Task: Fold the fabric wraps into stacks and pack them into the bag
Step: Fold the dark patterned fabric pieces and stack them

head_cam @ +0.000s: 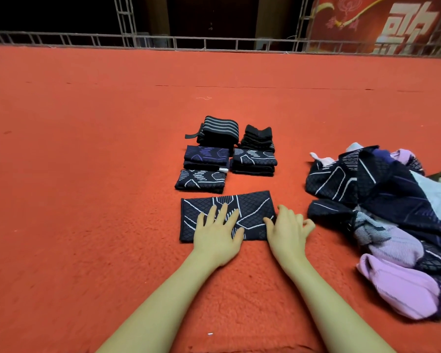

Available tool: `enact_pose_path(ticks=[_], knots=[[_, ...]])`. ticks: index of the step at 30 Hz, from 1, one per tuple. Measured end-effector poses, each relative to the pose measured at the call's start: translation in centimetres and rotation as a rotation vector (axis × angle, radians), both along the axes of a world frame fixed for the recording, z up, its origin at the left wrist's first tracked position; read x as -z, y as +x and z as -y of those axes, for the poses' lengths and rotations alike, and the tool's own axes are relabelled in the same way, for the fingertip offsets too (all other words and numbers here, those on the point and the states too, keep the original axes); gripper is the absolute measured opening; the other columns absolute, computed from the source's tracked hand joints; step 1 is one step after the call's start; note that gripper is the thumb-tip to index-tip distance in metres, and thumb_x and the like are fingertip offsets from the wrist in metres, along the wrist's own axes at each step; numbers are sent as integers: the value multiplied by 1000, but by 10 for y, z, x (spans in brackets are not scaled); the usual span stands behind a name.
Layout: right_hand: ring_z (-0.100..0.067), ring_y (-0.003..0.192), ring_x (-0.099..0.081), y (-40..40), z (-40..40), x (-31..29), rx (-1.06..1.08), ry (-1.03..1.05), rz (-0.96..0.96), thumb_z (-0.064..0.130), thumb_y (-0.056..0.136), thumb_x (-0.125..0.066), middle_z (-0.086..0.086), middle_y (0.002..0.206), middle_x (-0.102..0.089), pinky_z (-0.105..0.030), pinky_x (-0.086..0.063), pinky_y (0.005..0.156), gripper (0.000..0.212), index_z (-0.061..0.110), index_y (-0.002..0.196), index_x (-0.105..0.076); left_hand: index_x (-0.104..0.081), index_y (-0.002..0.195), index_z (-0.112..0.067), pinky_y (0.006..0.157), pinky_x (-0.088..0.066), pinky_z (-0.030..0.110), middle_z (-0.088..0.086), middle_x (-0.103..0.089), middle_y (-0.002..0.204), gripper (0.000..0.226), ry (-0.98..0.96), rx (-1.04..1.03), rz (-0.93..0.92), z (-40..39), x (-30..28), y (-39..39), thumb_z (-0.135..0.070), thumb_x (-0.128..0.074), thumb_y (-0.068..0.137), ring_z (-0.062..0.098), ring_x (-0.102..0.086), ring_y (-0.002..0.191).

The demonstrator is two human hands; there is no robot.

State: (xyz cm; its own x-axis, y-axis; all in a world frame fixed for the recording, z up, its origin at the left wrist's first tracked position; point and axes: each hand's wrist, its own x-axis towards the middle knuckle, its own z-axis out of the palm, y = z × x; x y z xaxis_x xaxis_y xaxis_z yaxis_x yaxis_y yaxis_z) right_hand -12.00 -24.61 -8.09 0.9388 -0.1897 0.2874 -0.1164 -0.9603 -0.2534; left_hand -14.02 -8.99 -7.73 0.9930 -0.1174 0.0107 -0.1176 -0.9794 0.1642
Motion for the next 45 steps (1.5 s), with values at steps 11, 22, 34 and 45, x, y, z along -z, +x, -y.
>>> enact_pose_path(ticks=[11,22,34,45], knots=[[-15,107,-50,-1,-20,-8,-303,242,458,35,79,-50,2,114,-61,-29,-16,83,16,20,79,-54,-24,149,-39,117,-1,43,-8,-13,159,51,-11,97,-75,-33,-15,11,-49,-30,99,16,-4,147],[-21,134,-40,2,-62,1,-704,51,81,31,95,-52,-7,129,-58,-31,-10,106,15,16,95,-52,-58,123,2,96,-36,47,22,-53,134,66,-11,-354,283,-65,14,-3,-48,-66,81,39,-49,121],[-9,143,-21,2,-56,4,-662,80,-82,26,91,-34,3,145,-43,-29,-1,116,46,14,134,-43,-56,131,-21,76,-21,37,0,-62,85,55,-184,-220,519,-69,23,-4,-19,-63,76,32,-56,85],[-23,133,-23,-3,-54,5,-469,-114,-97,59,73,2,-3,145,-29,-34,-4,105,83,37,145,-32,-47,131,-29,87,-22,32,-15,-57,83,51,-524,-113,754,-43,-9,-4,-24,-60,81,8,-50,87]])
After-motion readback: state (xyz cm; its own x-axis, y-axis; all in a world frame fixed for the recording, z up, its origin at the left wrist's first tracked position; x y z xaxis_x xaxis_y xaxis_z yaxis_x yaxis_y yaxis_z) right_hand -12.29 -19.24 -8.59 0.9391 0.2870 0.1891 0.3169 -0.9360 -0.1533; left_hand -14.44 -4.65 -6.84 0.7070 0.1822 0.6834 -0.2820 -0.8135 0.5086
